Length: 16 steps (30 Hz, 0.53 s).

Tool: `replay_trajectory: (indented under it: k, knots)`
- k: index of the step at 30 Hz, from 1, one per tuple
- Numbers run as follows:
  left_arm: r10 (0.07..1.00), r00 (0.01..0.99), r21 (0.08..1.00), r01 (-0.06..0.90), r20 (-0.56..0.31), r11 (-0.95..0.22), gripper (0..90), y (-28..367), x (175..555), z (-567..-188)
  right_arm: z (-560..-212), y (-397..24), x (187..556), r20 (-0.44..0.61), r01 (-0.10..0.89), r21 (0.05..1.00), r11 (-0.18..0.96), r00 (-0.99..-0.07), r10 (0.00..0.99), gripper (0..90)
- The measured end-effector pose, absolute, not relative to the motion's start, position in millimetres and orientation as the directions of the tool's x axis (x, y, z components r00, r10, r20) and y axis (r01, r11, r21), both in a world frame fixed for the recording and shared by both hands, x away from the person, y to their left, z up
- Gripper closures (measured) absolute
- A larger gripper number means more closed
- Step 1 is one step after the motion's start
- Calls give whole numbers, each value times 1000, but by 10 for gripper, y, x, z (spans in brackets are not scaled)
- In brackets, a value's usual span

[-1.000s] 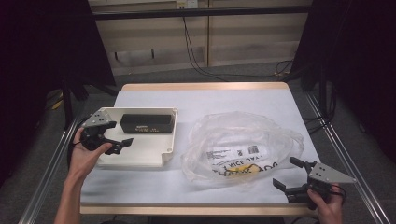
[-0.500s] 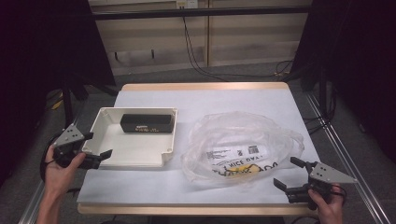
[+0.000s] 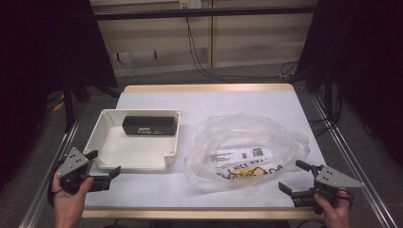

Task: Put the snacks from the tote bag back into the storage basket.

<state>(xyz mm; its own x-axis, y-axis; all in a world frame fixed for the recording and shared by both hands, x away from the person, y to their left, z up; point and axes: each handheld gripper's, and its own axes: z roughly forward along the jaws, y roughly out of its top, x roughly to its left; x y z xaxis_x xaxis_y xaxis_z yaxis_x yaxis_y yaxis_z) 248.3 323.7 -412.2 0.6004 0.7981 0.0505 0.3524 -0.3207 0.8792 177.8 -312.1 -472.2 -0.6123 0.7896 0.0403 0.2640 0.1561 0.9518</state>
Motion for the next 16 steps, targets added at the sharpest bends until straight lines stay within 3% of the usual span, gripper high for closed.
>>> replay_trajectory:
  k: [10, 16]
  knots:
    - [743, 669, 872, 340, 39, -352, 33, 2892, 2361, -4325, -4725, -3141, 1779, 41, 262, 953, 151, -609, 792, 0]
    - [726, 687, 857, 350, 40, -379, 34, 2895, 2442, -4323, -4726, -3130, 1790, 43, 266, 952, 154, -610, 791, 0]
